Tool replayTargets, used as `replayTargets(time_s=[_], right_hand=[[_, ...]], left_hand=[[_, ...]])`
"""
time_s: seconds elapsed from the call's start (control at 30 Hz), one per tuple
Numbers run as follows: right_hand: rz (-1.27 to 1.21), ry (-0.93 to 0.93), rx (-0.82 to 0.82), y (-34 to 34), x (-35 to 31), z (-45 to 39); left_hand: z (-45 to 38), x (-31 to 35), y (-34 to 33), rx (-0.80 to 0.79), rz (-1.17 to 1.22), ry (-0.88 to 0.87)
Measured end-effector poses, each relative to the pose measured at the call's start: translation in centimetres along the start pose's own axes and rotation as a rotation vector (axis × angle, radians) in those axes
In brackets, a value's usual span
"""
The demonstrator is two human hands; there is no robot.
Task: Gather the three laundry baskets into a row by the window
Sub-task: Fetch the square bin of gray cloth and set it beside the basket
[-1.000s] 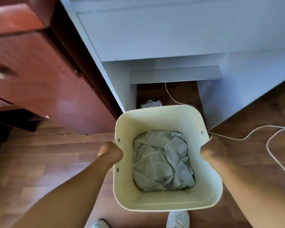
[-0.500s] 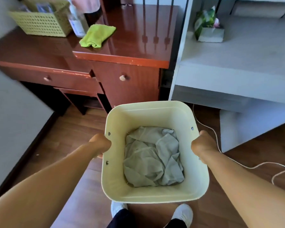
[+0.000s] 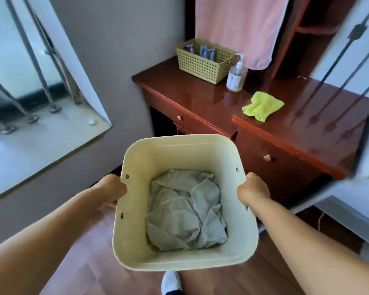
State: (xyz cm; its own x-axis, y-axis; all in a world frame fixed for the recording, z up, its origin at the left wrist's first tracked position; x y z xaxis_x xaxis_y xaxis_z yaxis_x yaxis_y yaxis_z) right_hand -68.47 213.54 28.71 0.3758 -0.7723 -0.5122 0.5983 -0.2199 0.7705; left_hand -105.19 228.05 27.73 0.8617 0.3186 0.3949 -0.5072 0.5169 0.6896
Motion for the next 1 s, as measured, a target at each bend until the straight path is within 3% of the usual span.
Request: replayTargets(time_s=[0.3, 0.5, 1.0], right_hand=[[0.150, 0.296, -0.082, -6.9, -24.4, 1.7], [0.201, 0.536, -0.203, -13.3, -37.0, 5.1], [0.364, 1.028, -0.617, -29.0, -54.8, 18.3]], left_hand=[[-0.5, -10.2, 16.2, 0.184, 0.271, 0.165], [2.6, -17.6, 21.9, 0.339, 0.515, 0.271], [14.4, -29.6, 25.5, 0.688, 0.699, 0.747]])
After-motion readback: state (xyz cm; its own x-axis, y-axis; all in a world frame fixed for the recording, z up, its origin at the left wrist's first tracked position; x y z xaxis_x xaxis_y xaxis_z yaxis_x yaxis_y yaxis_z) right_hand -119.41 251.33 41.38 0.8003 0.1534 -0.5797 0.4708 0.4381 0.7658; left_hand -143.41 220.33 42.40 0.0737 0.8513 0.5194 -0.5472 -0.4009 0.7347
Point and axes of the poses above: each hand's wrist, its own z-axis away from the middle knuckle, its own y-axis out of the back of the hand, x = y × z, the point moved 8 cm from there along -z, towards the middle knuckle, and after that the axes turned 7 degrees about -z, right-handed, at the moved point
